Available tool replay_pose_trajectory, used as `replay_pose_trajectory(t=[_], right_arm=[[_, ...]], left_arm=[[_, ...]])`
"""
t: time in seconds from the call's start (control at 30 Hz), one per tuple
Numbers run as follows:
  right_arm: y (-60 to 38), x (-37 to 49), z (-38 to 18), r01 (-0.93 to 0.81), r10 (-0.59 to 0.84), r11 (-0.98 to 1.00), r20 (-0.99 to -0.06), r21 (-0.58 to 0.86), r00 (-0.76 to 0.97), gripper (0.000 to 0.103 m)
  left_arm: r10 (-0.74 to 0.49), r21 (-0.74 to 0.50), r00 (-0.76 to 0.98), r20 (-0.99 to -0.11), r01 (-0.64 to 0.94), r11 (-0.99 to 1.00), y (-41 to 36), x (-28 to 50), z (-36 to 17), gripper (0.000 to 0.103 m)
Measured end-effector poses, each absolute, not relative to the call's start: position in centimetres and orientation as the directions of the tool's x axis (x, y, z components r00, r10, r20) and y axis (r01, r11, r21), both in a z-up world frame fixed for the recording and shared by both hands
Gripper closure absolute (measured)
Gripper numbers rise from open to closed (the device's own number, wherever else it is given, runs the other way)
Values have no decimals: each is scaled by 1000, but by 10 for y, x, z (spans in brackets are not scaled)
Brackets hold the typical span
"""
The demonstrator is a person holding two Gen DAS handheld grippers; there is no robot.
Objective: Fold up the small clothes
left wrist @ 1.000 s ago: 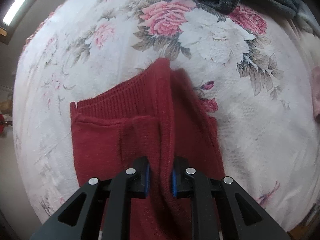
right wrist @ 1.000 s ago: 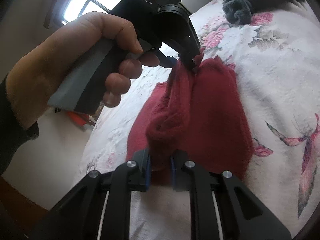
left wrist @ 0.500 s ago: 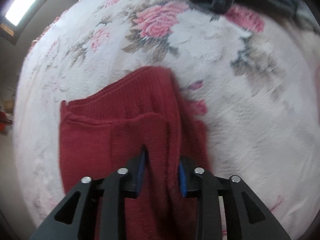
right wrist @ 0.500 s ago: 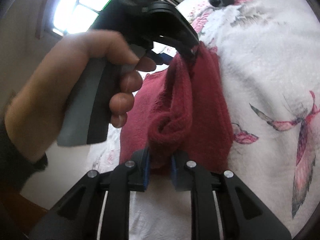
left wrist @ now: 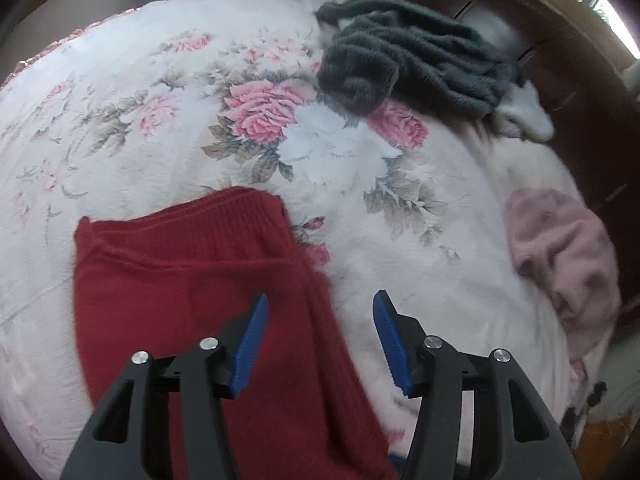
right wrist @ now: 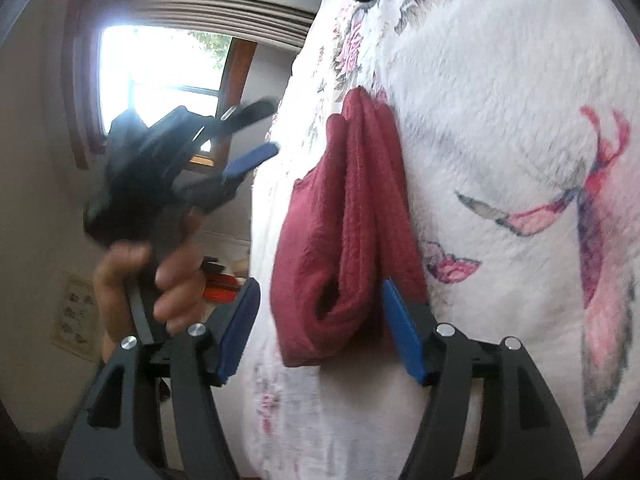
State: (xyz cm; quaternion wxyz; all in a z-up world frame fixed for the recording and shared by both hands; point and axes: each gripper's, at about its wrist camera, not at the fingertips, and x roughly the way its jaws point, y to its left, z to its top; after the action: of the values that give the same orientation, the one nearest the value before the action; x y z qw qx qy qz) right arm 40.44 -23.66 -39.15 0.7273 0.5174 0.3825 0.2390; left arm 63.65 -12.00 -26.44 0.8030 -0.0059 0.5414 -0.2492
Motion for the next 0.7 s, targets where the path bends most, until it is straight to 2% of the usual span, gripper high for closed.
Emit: replay_pose_trajectory(t=[0.07, 0.17, 0.23, 0.37, 0.5, 0.63, 0.7], right_arm=[[-234, 407, -394, 49, 760, 316, -283, 948, 584, 38], [-230, 411, -400, 59, 782, 258, -244, 964, 573, 37], [-231, 414, -405, 68, 791, 215, -214, 974, 574, 35], [-233, 415, -413, 77, 812, 94, -122, 993, 572, 32], [-232, 422, -424, 91, 832, 54, -95, 994, 547, 31], [-230, 434, -410, 107, 858, 139, -173, 985, 483, 31], [-230, 450, -393, 110, 862, 243, -266, 964, 431, 31]], left_arm=[[-436, -303, 289, -852, 406, 862, -97, 622, -257, 42], [-479, -351, 275, -834, 406, 844, -60, 597, -257, 40], [-496, -380, 245, -833, 398, 835, -45, 585, -263, 40], [-591, -517, 169, -789, 338, 787, -10, 561, -283, 40], [-646, -602, 129, -752, 263, 753, 12, 542, -304, 40], [-684, -657, 119, -720, 201, 727, 31, 530, -312, 40], [-686, -656, 117, -719, 215, 724, 36, 525, -312, 40]])
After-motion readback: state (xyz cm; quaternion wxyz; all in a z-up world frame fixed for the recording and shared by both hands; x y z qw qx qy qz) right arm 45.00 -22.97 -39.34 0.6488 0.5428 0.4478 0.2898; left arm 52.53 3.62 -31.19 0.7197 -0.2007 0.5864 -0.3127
